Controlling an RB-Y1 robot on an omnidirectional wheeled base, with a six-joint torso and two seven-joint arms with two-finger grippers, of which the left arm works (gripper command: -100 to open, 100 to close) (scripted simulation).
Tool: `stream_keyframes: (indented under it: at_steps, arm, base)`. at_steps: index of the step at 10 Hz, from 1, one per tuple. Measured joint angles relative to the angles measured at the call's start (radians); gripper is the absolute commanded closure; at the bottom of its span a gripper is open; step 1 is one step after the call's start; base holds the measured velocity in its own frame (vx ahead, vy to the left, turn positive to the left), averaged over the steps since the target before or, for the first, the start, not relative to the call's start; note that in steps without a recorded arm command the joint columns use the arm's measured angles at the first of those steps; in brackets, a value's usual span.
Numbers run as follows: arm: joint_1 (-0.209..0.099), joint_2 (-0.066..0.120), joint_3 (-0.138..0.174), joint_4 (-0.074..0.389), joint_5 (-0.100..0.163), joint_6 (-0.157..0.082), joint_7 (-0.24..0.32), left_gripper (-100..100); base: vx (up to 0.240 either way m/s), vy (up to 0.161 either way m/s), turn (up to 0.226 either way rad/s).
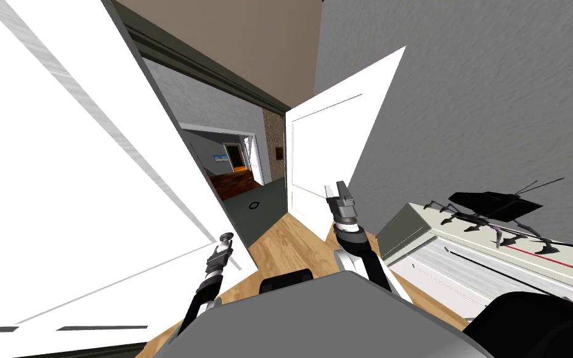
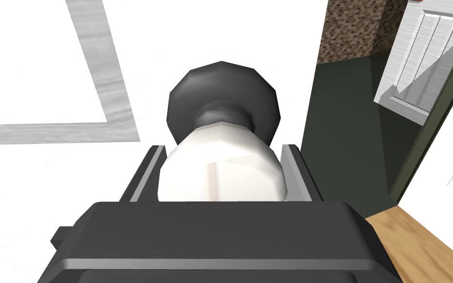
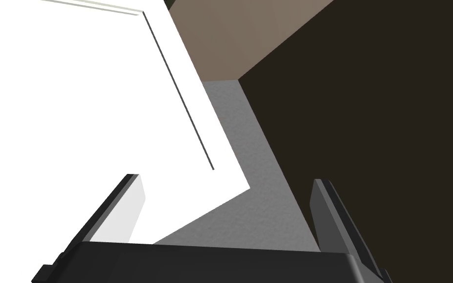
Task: Pull the door open
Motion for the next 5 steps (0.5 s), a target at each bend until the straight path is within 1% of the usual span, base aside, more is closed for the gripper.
stream_keyframes:
  at_steps: [1, 2, 4, 5]
  arm:
    - [0.007, 0.010, -0.011, -0.009, -0.004, -0.002, 0.012, 100]
    - [0.010, 0.008, -0.015, -0.009, -0.005, 0.000, 0.014, 100]
    - [0.021, 0.031, -0.039, -0.016, -0.014, -0.016, 0.038, 100]
    - [0.028, 0.039, -0.051, -0.020, -0.020, -0.025, 0.049, 100]
  base:
    - [-0.108, 0.008, -0.027]
    - [-0.194, 0.024, -0.116]
    - [-0.253, 0.043, -0.126]
    - [-0.235, 0.022, -0.135]
